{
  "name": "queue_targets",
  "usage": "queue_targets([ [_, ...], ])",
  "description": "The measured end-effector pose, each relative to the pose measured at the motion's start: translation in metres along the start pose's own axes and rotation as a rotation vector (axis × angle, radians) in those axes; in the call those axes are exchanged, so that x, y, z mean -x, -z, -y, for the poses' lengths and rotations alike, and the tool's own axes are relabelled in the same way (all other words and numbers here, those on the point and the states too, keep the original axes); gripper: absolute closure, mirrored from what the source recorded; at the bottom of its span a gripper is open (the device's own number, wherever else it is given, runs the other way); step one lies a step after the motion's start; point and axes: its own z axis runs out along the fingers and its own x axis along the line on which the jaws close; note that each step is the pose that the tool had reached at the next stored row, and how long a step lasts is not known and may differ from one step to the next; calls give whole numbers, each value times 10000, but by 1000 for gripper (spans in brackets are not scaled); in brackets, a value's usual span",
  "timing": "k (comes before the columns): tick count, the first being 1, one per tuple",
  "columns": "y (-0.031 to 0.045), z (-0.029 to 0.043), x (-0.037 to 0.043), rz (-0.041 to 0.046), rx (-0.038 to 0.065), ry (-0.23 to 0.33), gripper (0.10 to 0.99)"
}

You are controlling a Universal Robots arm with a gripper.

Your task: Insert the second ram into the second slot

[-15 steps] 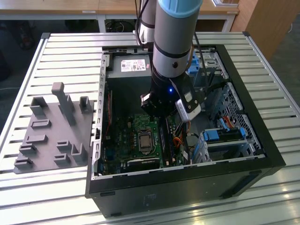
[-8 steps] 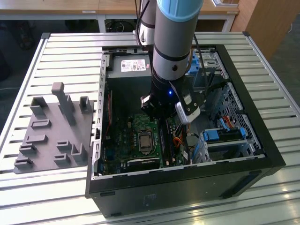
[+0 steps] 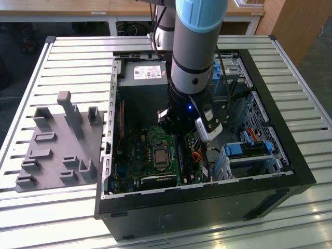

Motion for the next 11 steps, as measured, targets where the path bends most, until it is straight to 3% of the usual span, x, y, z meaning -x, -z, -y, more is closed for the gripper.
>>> queue_targets([
  [6, -78, 2, 15, -34, 0, 33, 945],
  [11, -95, 2, 50, -53, -2, 98, 945],
])
